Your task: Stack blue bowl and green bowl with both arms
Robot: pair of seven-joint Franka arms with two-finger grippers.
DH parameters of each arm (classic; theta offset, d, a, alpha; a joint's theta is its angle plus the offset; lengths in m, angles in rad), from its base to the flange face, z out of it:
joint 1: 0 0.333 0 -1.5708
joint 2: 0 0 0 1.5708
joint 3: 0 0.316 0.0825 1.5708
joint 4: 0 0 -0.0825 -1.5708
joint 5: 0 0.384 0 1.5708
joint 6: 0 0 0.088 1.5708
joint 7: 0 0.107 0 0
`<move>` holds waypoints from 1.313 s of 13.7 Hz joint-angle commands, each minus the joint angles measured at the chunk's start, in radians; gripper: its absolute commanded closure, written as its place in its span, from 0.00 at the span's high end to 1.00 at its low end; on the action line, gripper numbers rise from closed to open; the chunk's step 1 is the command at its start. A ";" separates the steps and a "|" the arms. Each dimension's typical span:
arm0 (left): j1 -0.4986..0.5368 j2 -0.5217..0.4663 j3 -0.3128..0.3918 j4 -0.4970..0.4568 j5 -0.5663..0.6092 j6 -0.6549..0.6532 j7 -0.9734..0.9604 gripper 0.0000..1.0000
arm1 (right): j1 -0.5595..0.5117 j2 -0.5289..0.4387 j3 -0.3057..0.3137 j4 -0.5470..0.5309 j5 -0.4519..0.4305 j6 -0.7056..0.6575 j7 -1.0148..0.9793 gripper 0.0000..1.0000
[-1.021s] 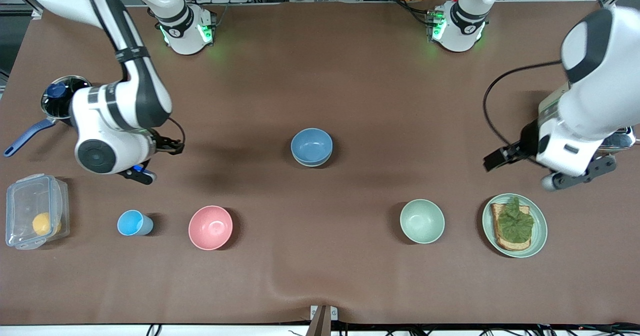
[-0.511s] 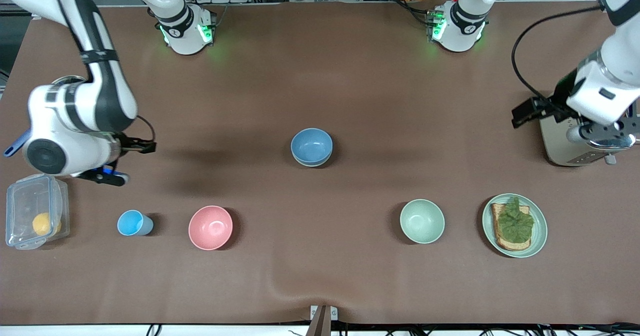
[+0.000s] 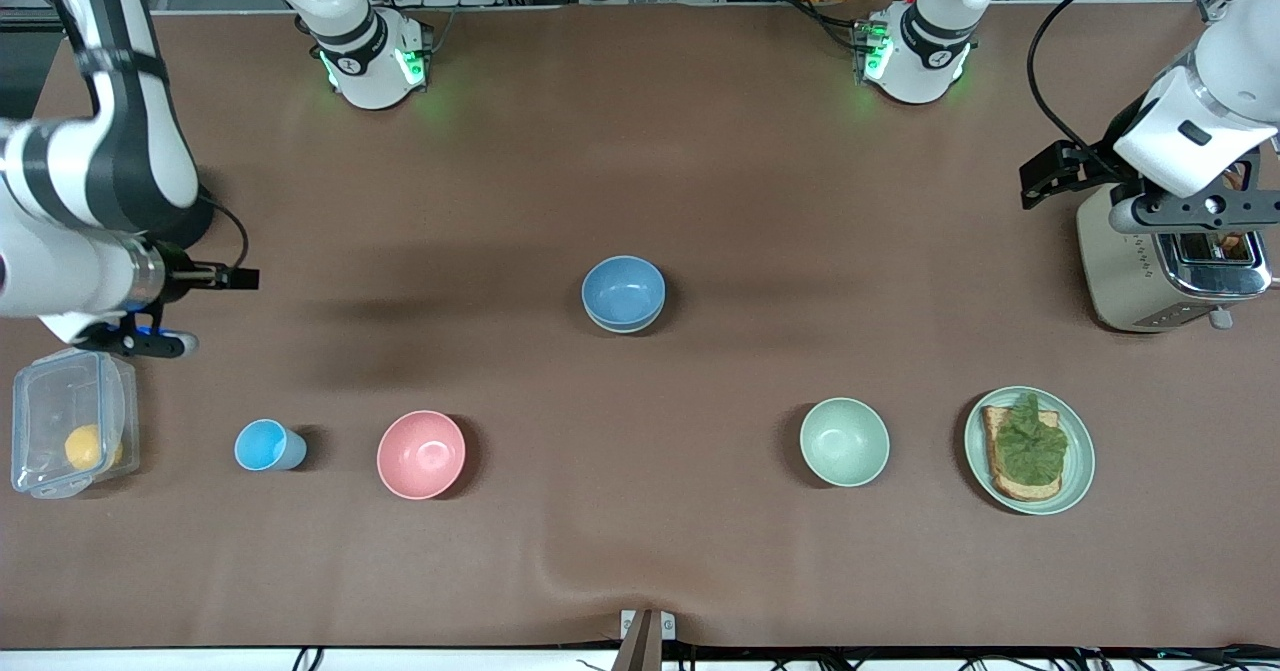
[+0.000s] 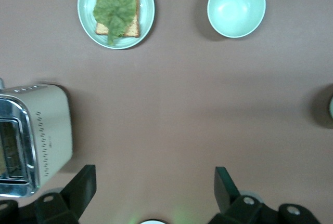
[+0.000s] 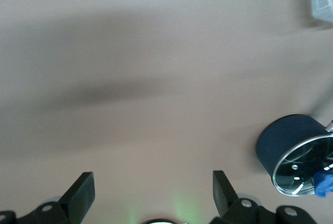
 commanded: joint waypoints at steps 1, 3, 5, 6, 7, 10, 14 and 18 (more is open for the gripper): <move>-0.031 -0.019 0.009 -0.003 0.059 -0.008 0.036 1.00 | -0.037 -0.104 0.072 0.021 -0.020 -0.042 0.002 1.00; -0.031 -0.016 0.012 0.019 0.048 -0.008 0.041 1.00 | -0.031 -0.104 0.085 0.144 -0.020 -0.177 -0.005 1.00; -0.028 -0.011 0.032 0.051 -0.008 -0.010 0.039 1.00 | -0.017 -0.106 0.080 0.234 -0.017 -0.251 -0.011 1.00; -0.025 -0.011 0.048 0.063 -0.044 -0.010 0.038 1.00 | 0.000 -0.106 0.076 0.291 -0.010 -0.289 -0.013 1.00; -0.025 -0.011 0.054 0.069 -0.062 -0.010 0.038 1.00 | 0.021 -0.106 0.076 0.363 -0.010 -0.323 -0.013 1.00; -0.026 -0.010 0.054 0.070 -0.055 -0.010 0.038 1.00 | 0.067 -0.112 0.071 0.448 0.006 -0.355 -0.008 1.00; -0.022 0.007 0.045 0.071 -0.056 -0.010 0.036 1.00 | 0.073 -0.117 -0.031 0.440 0.061 -0.325 -0.013 1.00; -0.022 0.006 0.019 0.073 -0.061 -0.016 0.035 1.00 | 0.092 -0.115 -0.161 0.431 0.147 -0.302 -0.143 1.00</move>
